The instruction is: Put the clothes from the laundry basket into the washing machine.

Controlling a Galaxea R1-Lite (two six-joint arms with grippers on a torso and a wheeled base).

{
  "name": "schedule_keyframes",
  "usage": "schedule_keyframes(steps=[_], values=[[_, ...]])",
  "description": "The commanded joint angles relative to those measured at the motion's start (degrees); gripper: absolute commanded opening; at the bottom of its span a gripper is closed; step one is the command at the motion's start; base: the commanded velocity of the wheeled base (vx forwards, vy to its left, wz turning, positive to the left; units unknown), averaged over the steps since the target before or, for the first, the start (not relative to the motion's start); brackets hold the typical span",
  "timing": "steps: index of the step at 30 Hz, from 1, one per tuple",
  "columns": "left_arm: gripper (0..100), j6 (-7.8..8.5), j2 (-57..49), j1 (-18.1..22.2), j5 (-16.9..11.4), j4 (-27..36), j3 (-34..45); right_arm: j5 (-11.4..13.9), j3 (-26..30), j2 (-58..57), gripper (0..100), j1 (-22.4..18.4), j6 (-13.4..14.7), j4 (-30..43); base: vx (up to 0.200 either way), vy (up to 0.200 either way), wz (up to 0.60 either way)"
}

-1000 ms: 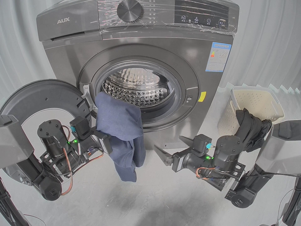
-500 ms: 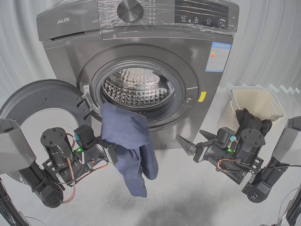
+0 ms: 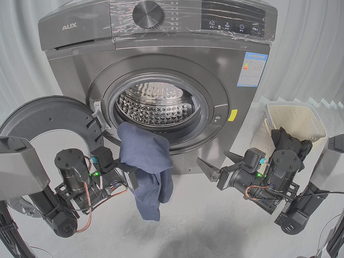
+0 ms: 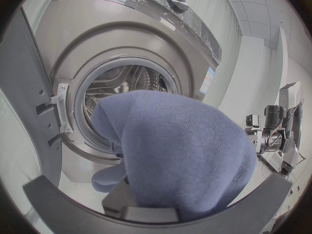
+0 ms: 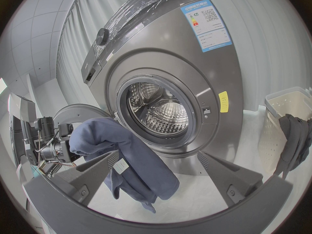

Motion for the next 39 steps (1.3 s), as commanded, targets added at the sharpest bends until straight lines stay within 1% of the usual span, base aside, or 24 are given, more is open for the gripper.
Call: schedule_keyframes(steps=[1,9,13,14,17,20,25,27,28,30,33,35,36,37,38,39], values=[[0,0.22,0.87,-0.21,0.09,-0.10,0.05,0.01,0.07,0.36,100,0.53,0.01,-0.08,0.200,0.000,0.00],[0,0.22,1.05,-0.57,0.09,-0.10,-0.04,0.09,0.86,0.36,100,0.80,-0.07,-0.08,0.200,0.000,0.00],[0,0.22,1.05,-1.44,0.09,-0.10,0.22,0.53,4.38,-1.05,100,4.58,0.19,-0.08,0.050,0.000,0.00],[0,0.22,1.05,-1.53,0.09,-0.10,0.31,0.53,4.64,-1.13,100,4.84,0.19,-0.08,0.000,0.000,0.00],[0,0.22,0.96,-2.68,0.27,-0.10,0.40,0.89,6.75,-1.75,100,7.39,0.10,-0.08,0.000,0.000,0.00],[0,0.14,1.14,-3.11,1.76,-0.10,0.13,0.89,8.07,-1.84,100,8.44,-0.16,0.01,0.000,0.000,0.00],[0,0.22,2.10,-3.73,2.82,-0.10,-0.04,0.89,8.33,-2.01,100,9.15,-0.51,-0.08,0.000,0.000,0.00],[0,0.14,2.37,-5.66,5.46,-0.10,-0.57,0.80,8.33,-3.33,100,10.03,-0.60,-0.08,0.000,0.000,0.00],[0,0.14,2.72,-5.84,5.98,-0.10,-1.27,0.80,8.33,-3.95,100,10.11,-0.60,0.01,0.000,0.000,0.00],[0,-0.04,3.42,-5.84,5.98,-0.01,-2.06,0.80,8.42,-4.30,100,10.11,-0.69,0.01,0.000,0.000,0.00],[0,0.31,8.08,-5.84,5.72,-0.10,-5.49,0.89,8.68,-4.47,100,9.94,-0.78,0.01,0.000,0.000,0.00],[0,0.58,10.37,-5.84,4.75,-0.10,-6.19,0.89,8.51,-4.47,100,9.94,-0.78,0.01,0.000,0.000,0.00],[0,0.84,11.60,-5.58,2.73,-0.19,-6.90,0.89,8.68,-4.39,100,10.03,-0.78,0.01,0.000,0.000,0.00],[0,0.93,11.95,-5.40,2.12,-0.19,-7.16,0.89,8.68,-4.39,100,10.03,-0.78,0.01,0.000,0.000,0.00],[0,1.28,13.44,-4.87,0.18,-0.10,-9.36,0.89,8.68,-4.56,100,9.85,-0.87,0.01,0.000,0.000,0.00],[0,1.72,14.59,-4.26,-0.08,-0.10,-11.82,0.89,8.68,-4.91,100,9.67,-0.87,0.01,0.000,0.000,0.00]])
